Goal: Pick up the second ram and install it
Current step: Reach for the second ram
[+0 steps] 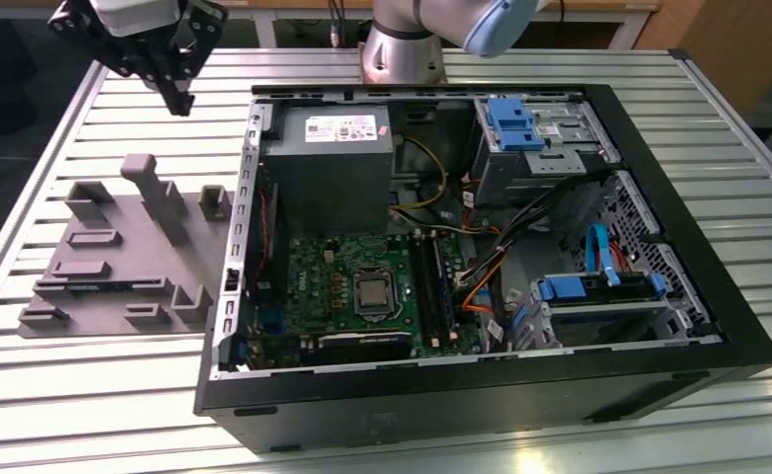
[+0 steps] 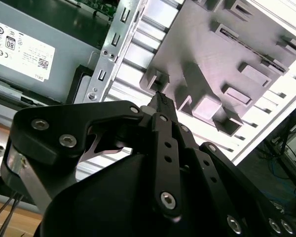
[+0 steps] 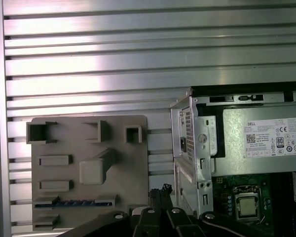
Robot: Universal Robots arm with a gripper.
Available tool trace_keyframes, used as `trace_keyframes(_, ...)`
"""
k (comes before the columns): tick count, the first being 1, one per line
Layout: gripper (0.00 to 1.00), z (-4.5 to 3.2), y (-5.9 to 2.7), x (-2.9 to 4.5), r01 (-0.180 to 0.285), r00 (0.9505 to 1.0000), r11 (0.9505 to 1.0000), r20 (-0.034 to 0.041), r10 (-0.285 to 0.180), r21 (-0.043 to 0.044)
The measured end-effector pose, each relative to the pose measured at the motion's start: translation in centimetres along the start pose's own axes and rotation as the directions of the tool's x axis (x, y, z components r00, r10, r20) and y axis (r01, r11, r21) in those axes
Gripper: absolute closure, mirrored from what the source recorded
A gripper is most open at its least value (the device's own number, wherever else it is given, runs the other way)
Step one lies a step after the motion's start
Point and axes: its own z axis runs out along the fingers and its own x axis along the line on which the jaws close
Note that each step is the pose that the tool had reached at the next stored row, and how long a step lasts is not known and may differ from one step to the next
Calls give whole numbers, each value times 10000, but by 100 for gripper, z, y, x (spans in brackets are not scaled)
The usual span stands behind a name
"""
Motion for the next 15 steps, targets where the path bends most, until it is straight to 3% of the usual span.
trace_keyframes(15,89,1,-23,294,1,10000,10000,0,-1,0)
